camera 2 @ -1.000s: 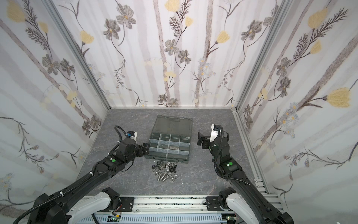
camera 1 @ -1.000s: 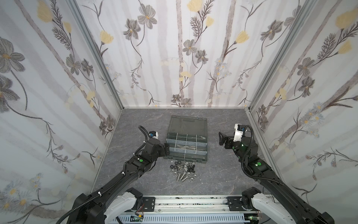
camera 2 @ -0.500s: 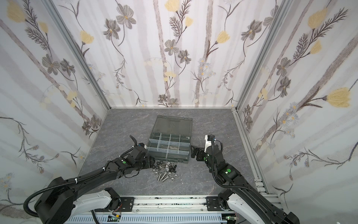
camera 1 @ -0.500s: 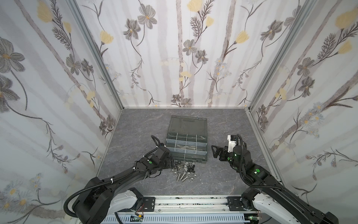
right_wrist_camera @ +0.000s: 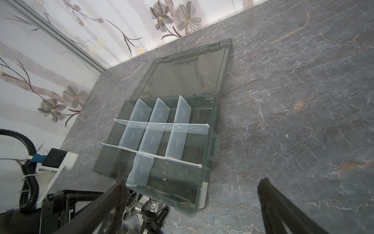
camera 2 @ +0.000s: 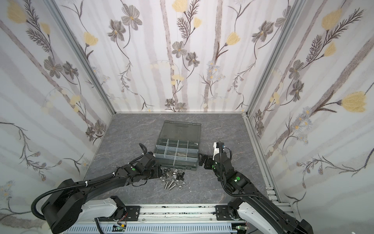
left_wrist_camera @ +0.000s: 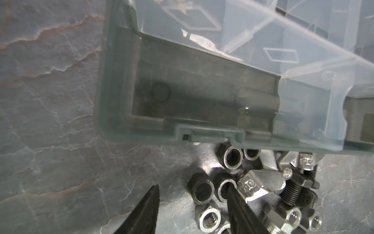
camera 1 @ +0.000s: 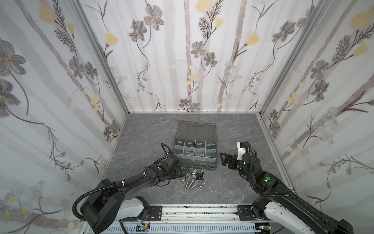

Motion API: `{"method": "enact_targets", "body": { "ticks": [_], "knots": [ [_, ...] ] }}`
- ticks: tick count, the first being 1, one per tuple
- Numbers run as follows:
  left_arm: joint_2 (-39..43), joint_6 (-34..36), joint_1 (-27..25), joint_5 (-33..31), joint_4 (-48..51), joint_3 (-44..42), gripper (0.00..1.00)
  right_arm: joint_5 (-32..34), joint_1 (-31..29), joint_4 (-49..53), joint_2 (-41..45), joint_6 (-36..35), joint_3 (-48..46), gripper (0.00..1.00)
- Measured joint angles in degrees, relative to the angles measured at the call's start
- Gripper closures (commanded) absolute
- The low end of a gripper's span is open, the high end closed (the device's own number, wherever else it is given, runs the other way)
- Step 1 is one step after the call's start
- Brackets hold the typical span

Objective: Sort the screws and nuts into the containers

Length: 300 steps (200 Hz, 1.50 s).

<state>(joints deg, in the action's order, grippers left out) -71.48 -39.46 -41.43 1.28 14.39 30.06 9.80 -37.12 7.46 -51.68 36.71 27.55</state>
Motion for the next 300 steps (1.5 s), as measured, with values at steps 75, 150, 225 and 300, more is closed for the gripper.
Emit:
{"method": "enact_targets", "body": {
  "ticks": [75, 150, 225, 300],
  "knots": [
    [-4.1, -1.0, -0.5, -0.9, 0.3, 1.7, 0.51, 0.7, 0.0, 0.2, 1.2, 1.8, -1.7, 0.0],
    [-6.1, -1.0, -1.0, -1.6, -0.2, 2.3, 0.6, 1.3, 0.0, 0.6, 2.7, 2.8, -2.3, 0.0],
    [-7.3, 0.1, -2.1, -3.1, 1.0, 3.5, 0.67, 1.5, 0.0, 0.8, 3.0, 2.9, -2.5, 0.0],
    [-7.5, 0.5, -3.4, -4.5, 3.0, 3.8, 0.67, 1.5, 0.0, 0.8, 3.0, 2.9, -2.9, 0.0]
  ]
}}
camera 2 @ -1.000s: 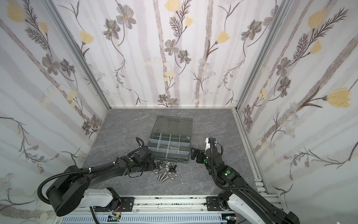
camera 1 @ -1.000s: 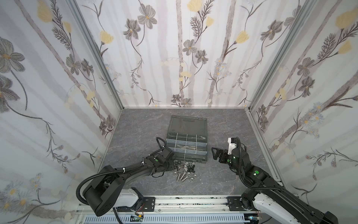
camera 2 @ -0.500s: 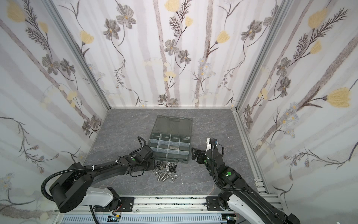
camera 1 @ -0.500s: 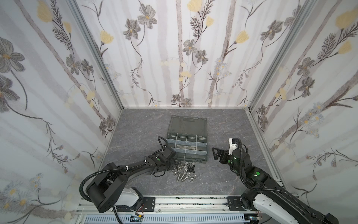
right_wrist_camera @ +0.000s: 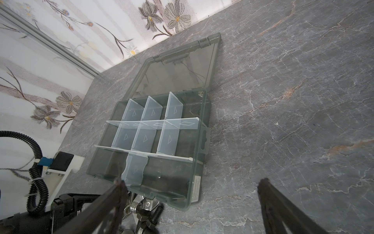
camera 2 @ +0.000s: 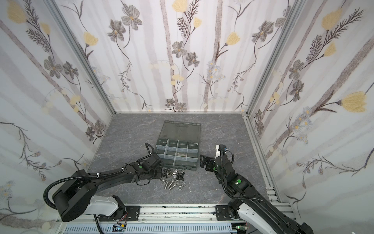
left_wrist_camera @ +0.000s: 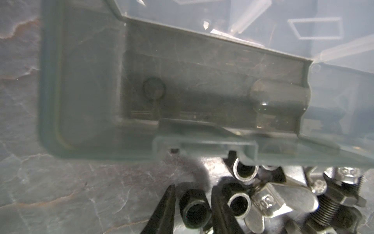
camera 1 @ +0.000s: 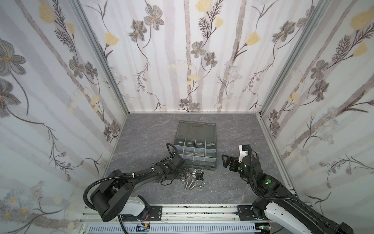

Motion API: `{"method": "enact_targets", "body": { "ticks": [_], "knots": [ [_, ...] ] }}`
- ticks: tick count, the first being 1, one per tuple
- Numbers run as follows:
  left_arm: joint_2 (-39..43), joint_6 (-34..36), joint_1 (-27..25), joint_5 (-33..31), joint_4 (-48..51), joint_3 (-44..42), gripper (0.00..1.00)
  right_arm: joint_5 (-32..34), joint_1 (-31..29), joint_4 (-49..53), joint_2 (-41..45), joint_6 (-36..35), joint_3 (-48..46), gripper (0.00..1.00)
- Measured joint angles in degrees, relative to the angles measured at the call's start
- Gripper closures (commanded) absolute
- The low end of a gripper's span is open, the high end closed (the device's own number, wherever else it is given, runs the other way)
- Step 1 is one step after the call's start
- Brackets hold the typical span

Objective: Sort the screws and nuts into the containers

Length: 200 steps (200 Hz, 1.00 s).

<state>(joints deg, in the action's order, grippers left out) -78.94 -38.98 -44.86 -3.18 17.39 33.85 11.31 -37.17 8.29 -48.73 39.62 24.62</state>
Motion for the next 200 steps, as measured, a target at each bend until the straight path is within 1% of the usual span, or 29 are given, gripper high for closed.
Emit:
{"method": "enact_targets", "body": {
  "ticks": [23, 44, 74, 100, 115, 157, 200],
  "knots": [
    [0.0, 0.0, -0.3, -0.3, 0.5, 0.0, 0.67, 0.0, 0.0, 0.0, 0.1, 0.0, 0.0, 0.0],
    [0.0, 0.0, -0.5, -0.8, 0.8, 0.0, 0.71, 0.0, 0.0, 0.0, 0.1, 0.0, 0.0, 0.0],
    [-0.1, 0.0, -0.7, -1.2, 1.2, 0.1, 0.72, 0.0, 0.0, 0.0, 0.1, 0.0, 0.0, 0.0],
    [0.3, 0.0, -0.9, -1.2, 1.8, 0.1, 0.78, 0.2, 0.0, 0.1, 0.3, 0.0, 0.0, 0.0],
    [0.5, 0.0, -0.9, -1.1, 1.9, 0.1, 0.79, 0.3, 0.0, 0.1, 0.4, 0.1, 0.0, 0.0],
    [1.5, 0.0, -1.0, 0.0, 5.7, 1.3, 0.79, 0.6, 0.0, 1.1, 0.8, 0.4, 0.0, 0.0],
    [2.6, 0.2, -1.0, 0.6, 7.4, 6.9, 0.8, 0.7, 0.0, 1.7, 1.4, 0.4, 0.0, 0.0]
  ]
}}
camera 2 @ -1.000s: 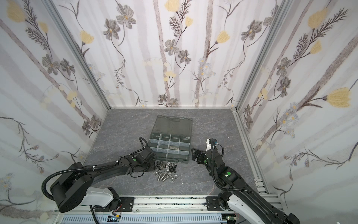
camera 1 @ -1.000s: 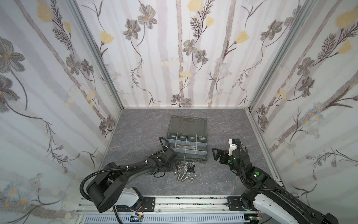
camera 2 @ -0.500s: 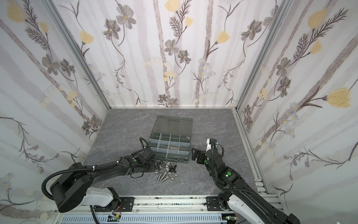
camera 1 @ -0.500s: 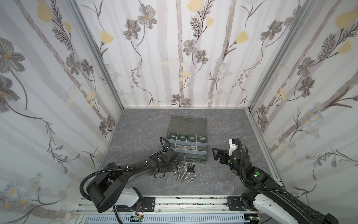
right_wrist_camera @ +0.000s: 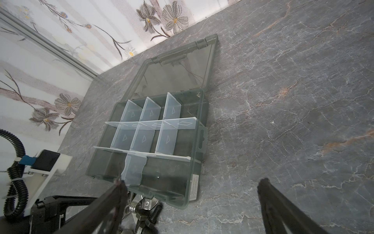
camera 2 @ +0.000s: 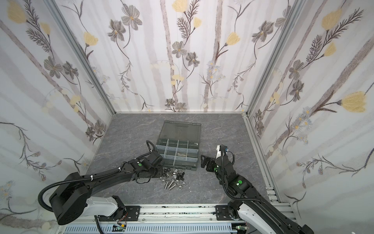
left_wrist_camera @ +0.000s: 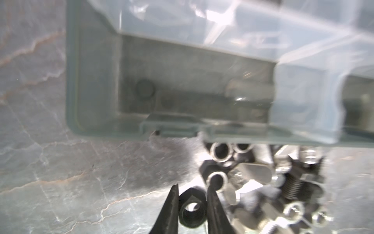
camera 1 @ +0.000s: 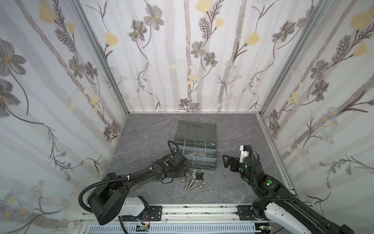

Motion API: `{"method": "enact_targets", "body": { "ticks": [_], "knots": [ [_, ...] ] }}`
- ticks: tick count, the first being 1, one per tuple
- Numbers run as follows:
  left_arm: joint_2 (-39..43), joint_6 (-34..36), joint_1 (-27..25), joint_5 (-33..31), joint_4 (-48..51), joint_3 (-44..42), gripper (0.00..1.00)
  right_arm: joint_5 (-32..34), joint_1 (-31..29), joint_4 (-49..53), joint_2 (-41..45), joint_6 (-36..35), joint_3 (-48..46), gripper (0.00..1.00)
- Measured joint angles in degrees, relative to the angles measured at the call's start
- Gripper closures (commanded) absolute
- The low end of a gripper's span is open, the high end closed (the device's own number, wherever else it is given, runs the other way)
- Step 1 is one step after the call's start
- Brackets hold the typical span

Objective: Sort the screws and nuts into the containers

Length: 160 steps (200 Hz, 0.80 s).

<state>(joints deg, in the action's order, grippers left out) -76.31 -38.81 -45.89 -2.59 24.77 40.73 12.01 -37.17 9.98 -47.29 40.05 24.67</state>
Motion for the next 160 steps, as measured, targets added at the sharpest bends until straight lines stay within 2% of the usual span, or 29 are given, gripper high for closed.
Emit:
{"method": "enact_targets", "body": {
  "ticks": [48, 81, 160],
  "knots": [
    [-0.6, 2.6, 2.1, -0.4, 0.3, 8.2, 0.79, 0.3, 0.0, 0.2, 0.3, 0.0, 0.2, 0.0],
    [-5.1, 4.8, 4.8, -1.7, -0.1, 13.0, 0.79, 0.3, 0.0, 0.4, 0.1, 0.0, 0.8, 0.0],
    [-10.3, 7.6, 6.5, -2.3, -1.0, 13.7, 0.78, 0.3, 0.0, 0.7, 0.2, 0.0, 1.2, 0.0]
  ]
}}
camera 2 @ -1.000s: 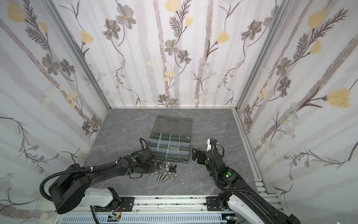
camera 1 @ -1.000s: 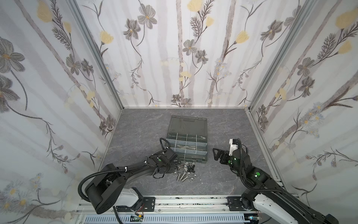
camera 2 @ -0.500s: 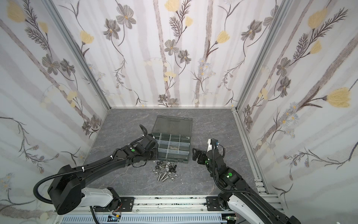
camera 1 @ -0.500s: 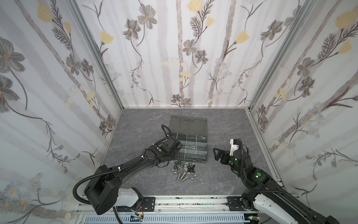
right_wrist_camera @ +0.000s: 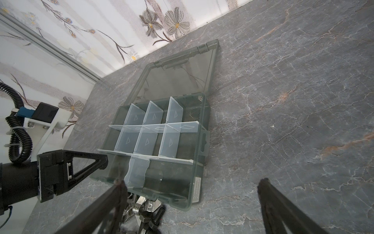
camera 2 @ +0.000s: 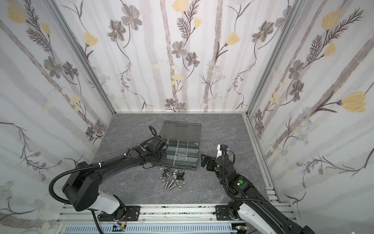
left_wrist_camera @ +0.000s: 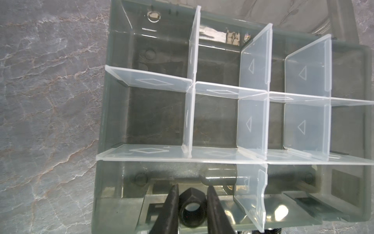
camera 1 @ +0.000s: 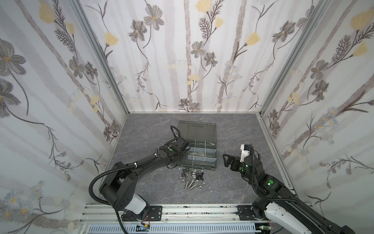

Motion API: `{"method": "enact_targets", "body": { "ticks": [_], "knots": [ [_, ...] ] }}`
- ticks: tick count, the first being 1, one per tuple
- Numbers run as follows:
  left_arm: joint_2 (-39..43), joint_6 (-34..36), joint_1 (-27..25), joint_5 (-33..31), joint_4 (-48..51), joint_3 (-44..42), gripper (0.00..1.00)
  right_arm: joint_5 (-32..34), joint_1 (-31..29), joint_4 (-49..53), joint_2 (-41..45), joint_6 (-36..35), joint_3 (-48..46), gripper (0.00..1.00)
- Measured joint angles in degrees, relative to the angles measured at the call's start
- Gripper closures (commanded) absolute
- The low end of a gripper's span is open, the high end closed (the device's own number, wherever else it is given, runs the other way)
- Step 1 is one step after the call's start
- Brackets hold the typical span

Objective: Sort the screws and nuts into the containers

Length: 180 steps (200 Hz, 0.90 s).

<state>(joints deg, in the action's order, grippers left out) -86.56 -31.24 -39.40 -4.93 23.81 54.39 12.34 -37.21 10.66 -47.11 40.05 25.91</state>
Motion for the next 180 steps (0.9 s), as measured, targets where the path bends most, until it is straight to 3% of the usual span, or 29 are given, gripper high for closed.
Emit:
{"method": "enact_targets", "body": {
  "ticks": [72, 180],
  "knots": [
    [0.0, -0.5, 0.0, 0.0, -1.3, -2.6, 0.63, 0.0, 0.0, 0.3, -0.2, 0.0, 0.4, 0.0],
    [3.0, -1.5, 0.1, 0.0, -2.3, -4.7, 0.59, 0.0, 0.0, 1.9, 0.1, 0.0, 0.9, 0.0]
  ]
}}
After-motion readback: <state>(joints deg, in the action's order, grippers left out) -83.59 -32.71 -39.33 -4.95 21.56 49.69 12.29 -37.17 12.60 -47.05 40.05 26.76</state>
